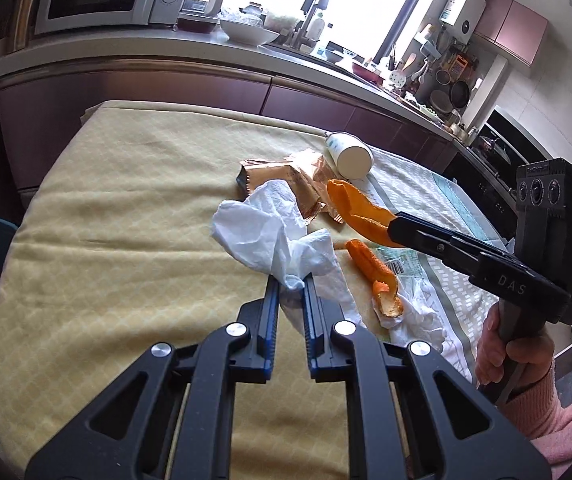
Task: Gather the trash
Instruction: 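Carry the tissue and orange peel over to the teal trash bin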
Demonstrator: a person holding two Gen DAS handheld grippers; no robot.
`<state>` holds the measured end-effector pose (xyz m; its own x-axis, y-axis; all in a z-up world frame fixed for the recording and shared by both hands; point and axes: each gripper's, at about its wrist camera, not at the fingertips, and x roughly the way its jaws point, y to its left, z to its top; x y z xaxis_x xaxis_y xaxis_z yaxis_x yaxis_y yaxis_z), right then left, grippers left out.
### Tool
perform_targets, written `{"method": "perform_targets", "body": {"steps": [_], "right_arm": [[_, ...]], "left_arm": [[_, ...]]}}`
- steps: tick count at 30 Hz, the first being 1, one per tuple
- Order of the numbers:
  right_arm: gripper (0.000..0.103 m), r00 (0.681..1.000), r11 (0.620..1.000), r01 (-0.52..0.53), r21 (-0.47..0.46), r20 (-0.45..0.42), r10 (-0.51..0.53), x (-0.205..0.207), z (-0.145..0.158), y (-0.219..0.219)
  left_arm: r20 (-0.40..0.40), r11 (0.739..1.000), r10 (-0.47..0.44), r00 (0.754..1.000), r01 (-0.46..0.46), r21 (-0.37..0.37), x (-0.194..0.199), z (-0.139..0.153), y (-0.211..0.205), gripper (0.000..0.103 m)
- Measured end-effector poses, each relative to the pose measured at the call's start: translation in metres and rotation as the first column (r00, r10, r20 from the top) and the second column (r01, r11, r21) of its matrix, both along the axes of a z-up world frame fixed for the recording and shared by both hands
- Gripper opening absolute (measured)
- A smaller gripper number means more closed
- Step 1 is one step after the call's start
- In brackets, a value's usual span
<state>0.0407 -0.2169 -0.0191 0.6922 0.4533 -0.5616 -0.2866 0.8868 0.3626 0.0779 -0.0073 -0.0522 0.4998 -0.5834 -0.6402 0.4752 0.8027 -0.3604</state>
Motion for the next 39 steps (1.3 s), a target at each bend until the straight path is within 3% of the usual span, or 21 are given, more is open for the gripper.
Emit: {"method": "perform_targets", "body": {"steps": [19, 39], "right_arm": [[0.016, 0.985, 0.984, -0.172, 0.036, -0.008, 0.172, 0.016, 0.002, 0.080], [0.016, 0.943, 0.943, -0.333, 0.032, -0.018, 0.333, 0.046, 0.005, 0.166]], "left_arm": [[0.017, 0.985, 0.171, 0.985, -0.171, -0.009, -0.017, 0.009, 0.089, 0.012], [0.029, 0.940, 0.340, 0.940, -0.340, -0.017, -0.025, 0.015, 0.169, 0.012]]}}
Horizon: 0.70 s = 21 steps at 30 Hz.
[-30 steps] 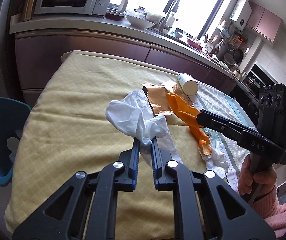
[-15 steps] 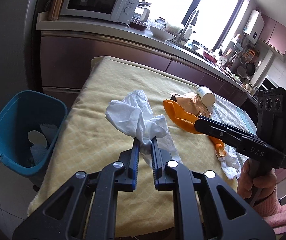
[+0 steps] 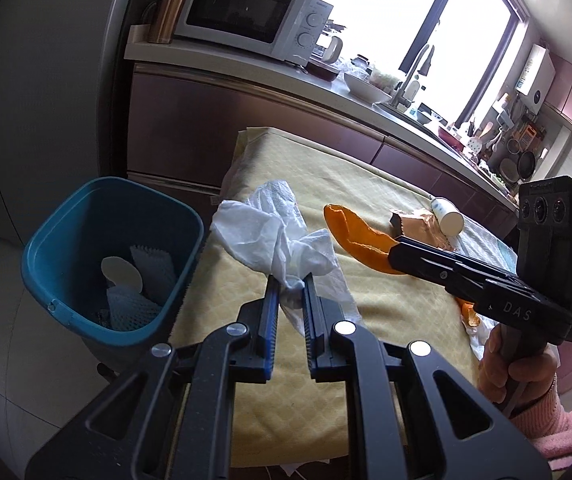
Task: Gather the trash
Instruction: 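Carry the tissue and orange peel over to the teal trash bin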
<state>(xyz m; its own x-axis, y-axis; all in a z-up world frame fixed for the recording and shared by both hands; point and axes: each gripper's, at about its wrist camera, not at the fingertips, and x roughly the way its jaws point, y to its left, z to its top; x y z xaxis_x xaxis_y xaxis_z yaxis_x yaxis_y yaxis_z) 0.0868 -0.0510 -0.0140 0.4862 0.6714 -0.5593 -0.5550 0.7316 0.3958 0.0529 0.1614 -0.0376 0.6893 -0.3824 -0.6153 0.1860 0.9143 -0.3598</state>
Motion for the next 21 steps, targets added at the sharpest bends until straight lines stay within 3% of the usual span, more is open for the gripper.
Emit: {"method": "perform_targets", "body": {"steps": [21], "right_arm": [[0.016, 0.993, 0.993, -0.114, -0.023, -0.028, 0.113, 0.027, 0.000, 0.072]], "left_arm": [[-0.006, 0.987, 0.159, 0.987, -0.159, 0.018, 0.007, -0.001, 0.063, 0.012]]}}
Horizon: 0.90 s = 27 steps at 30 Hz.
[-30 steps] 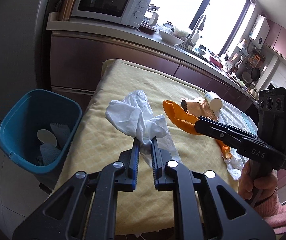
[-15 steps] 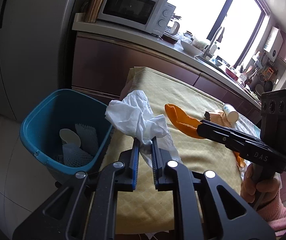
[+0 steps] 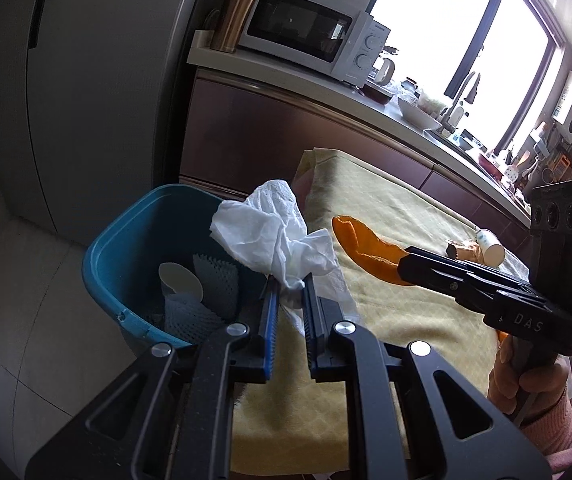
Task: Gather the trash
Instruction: 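Carry the tissue and orange peel over to the teal trash bin, then open both tools to drop the tissue and orange peel into the bin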
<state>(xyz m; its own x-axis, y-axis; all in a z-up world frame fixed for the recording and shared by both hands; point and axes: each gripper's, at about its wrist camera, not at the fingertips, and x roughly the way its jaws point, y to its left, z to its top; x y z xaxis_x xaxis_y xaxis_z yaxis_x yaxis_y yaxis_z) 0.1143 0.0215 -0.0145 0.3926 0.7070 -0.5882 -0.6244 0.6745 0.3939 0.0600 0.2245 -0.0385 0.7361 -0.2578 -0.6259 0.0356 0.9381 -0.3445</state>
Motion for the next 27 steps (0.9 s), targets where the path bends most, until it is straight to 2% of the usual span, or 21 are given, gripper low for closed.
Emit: {"method": "perform_targets", "body": {"steps": [11, 27], "right_arm": [[0.016, 0.998, 0.998, -0.046, -0.034, -0.035, 0.045, 0.017, -0.011, 0.034], [0.016, 0.994, 0.983, -0.085, -0.165, -0.079, 0.073, 0.042, -0.038, 0.093]], "left_arm": [[-0.033, 0.997, 0.068, 0.997, -0.067, 0.024, 0.012, -0.011, 0.022, 0.012], [-0.130, 0.990, 0.136, 0.982, -0.131, 0.049, 0.041, -0.050, 0.038, 0.012]]}}
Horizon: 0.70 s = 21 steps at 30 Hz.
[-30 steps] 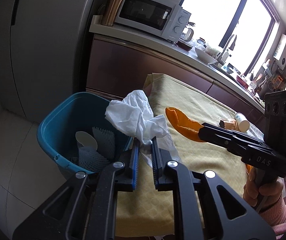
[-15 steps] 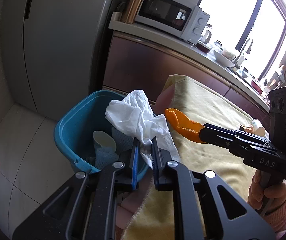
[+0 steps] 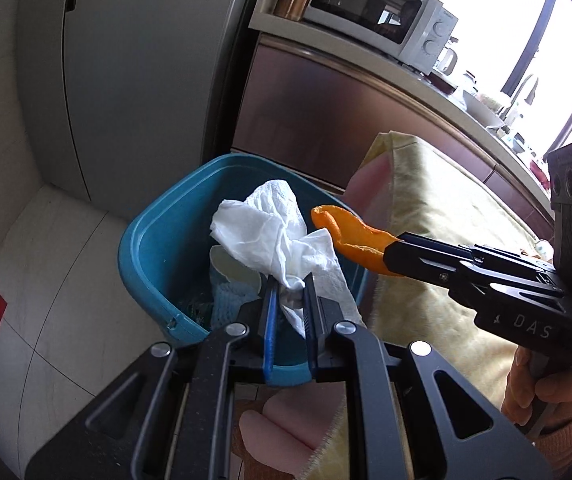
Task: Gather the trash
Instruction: 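Open both tools to drop the tissue and orange peel into the bin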
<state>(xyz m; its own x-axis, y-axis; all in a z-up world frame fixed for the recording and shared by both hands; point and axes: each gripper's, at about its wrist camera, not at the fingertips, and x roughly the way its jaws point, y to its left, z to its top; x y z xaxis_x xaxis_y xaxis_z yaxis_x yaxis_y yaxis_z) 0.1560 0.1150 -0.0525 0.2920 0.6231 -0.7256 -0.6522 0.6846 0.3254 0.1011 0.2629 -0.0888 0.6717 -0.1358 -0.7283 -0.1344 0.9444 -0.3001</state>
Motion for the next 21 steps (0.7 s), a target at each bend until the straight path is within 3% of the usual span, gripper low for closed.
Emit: {"method": "perform_targets", "body": {"steps": [8, 11, 21], "right_arm": [[0.017, 0.999, 0.998, -0.004, -0.057, -0.039, 0.001, 0.008, -0.015, 0.023], [0.022, 0.999, 0.998, 0.007, -0.066, -0.040, -0.009, 0.011, -0.016, 0.028], [0.023, 0.999, 0.999, 0.024, -0.040, -0.044, -0.026, 0.011, -0.015, 0.017]], "left_arm": [[-0.043, 1.000, 0.008, 0.999, -0.008, -0.003, 0.015, -0.017, 0.003, 0.013], [-0.051, 1.000, 0.010, 0.999, -0.010, -0.006, 0.019, -0.022, 0.005, 0.016], [-0.076, 1.000, 0.001, 0.997, -0.001, -0.003, 0.027, -0.035, 0.002, 0.022]]}}
